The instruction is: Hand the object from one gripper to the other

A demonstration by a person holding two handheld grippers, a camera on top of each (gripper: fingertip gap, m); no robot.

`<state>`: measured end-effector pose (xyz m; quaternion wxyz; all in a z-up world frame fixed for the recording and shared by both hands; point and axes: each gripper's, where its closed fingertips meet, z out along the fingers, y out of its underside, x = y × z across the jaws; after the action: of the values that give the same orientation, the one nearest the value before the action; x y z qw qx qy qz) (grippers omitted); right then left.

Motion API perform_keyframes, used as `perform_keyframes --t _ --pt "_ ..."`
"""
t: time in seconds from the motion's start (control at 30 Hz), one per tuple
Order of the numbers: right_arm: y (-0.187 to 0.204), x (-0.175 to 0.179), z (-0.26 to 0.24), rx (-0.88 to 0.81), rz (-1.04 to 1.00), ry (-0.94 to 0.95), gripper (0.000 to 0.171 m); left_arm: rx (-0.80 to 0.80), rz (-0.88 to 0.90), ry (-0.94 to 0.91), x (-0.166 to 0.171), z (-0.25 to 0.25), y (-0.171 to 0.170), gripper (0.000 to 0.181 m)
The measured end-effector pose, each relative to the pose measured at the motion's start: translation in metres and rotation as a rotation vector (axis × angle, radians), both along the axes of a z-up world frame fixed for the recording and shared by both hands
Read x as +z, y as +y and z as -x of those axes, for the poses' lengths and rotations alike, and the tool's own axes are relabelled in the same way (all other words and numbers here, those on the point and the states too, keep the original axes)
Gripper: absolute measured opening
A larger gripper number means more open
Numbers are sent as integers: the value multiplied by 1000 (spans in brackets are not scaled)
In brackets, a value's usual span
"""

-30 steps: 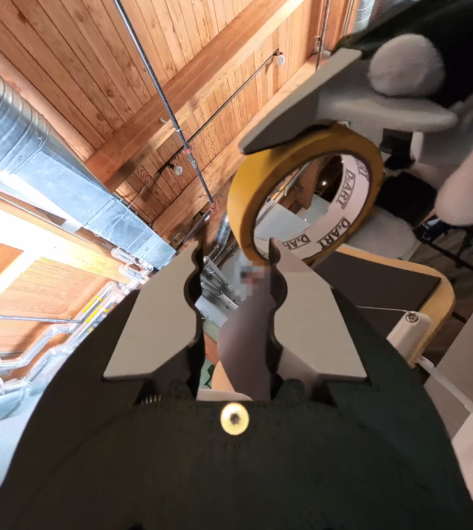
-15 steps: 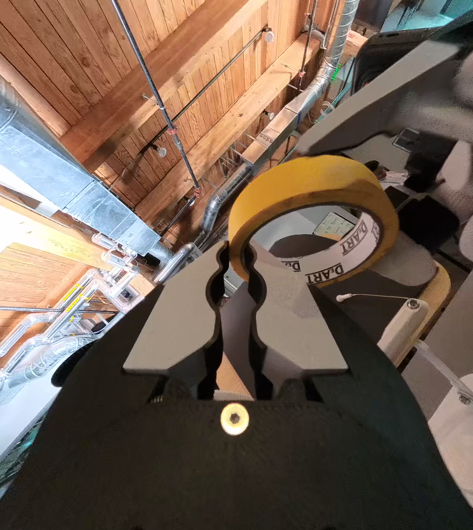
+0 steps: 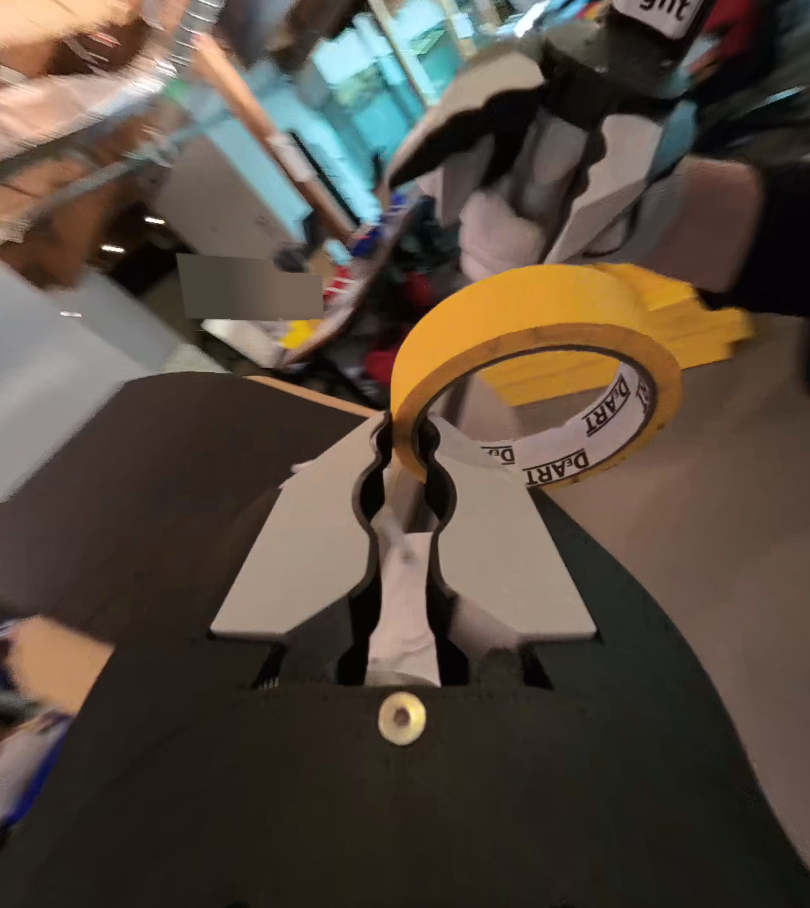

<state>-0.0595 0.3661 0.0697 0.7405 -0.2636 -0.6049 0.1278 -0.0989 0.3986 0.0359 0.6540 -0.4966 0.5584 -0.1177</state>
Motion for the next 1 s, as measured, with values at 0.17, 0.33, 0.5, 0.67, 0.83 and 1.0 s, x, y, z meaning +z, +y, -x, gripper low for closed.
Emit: perform_keyframes --t 0.17,0.33,0.5,0.67,0.83,1.0 --pt "-15 -29 29 -162 -372 -200 51 -189 180 16 -26 -19 -13 8" --pt "-28 -42 42 -128 -428 -258 36 -270 290 96 -51 -26 -22 8" --pt "-32 -47 44 -129 -459 -292 9 -331 322 112 -55 -29 -33 8" --pt "-25 -38 42 -163 -408 -254 8 -322 304 89 -51 -30 -31 10" --pt "5 4 17 -282 -281 -32 6 -188 132 -69 -16 -22 -11 32" --pt "43 44 -29 -432 -132 263 7 -118 -19 -221 22 -14 -10 44"
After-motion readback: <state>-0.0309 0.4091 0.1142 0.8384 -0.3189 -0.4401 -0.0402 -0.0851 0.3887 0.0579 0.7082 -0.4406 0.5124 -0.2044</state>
